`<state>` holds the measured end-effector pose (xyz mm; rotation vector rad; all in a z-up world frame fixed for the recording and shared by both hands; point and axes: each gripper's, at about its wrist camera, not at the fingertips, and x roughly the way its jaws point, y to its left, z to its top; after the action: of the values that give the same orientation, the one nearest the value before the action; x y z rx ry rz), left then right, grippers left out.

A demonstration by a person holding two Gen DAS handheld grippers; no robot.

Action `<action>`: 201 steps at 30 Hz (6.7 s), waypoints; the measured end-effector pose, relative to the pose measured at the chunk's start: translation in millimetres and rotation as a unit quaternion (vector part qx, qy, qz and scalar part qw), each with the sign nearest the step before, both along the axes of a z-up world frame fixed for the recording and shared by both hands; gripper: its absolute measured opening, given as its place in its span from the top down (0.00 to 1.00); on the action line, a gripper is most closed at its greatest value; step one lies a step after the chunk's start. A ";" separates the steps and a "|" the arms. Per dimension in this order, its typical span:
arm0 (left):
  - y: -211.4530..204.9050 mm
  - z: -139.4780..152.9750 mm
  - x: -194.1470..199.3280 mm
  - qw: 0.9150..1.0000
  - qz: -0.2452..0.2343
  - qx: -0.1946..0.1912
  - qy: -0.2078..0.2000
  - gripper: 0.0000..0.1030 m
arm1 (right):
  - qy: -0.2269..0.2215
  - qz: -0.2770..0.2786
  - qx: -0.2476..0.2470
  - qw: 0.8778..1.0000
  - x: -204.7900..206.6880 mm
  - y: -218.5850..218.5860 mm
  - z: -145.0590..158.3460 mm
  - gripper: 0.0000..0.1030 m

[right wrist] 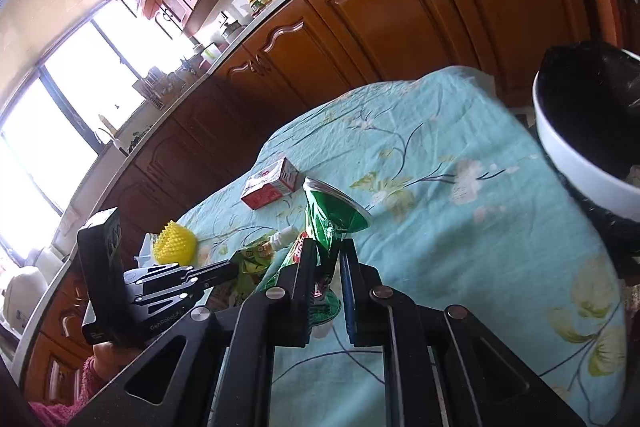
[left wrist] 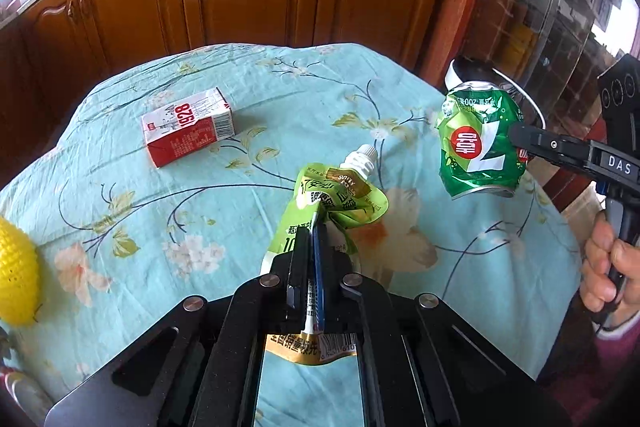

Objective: Collect trash

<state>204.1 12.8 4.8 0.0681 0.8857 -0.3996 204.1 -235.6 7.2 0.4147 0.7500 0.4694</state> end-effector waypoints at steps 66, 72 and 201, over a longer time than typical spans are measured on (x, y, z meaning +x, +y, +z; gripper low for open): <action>-242.1 54.7 38.4 0.994 -0.084 -0.067 -0.027 0.99 | -0.075 -0.181 -0.102 0.975 -36.7 -179.7 42.8 0.89; -253.2 57.5 46.4 0.994 -0.089 -0.064 -0.030 0.99 | -0.076 -0.185 -0.107 0.974 -31.6 -187.4 43.0 0.89; -185.9 18.4 20.2 0.996 0.023 -0.086 0.003 0.25 | -0.064 -0.160 -0.100 0.980 -43.3 -151.2 31.0 0.11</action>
<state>224.3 -173.2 23.2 -0.1120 0.8536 -0.4326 160.8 -386.8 38.2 0.3066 0.5859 0.1151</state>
